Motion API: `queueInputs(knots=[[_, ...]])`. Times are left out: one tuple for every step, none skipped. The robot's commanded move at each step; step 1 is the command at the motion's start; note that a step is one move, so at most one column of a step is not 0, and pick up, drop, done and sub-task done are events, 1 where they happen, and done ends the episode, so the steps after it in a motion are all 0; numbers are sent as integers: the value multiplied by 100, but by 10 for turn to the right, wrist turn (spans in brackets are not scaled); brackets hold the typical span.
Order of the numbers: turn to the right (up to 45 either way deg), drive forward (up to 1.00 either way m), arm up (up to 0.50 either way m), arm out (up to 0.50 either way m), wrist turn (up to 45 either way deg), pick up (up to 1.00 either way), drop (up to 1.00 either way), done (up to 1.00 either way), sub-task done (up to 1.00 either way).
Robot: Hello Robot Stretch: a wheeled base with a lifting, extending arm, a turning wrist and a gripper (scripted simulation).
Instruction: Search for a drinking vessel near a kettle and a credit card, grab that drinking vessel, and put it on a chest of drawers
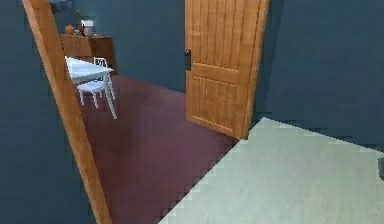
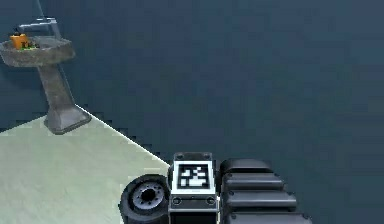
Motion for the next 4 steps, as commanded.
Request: queueInputs(knots=[[-30, 0, 0, 0, 0, 0, 0, 0, 0], [0, 65, 0, 0, 0, 0, 0, 0, 0], [120, 0, 0, 0, 0, 0, 0, 0, 0], [0, 30, 0, 0, 0, 0, 0, 0, 0]])
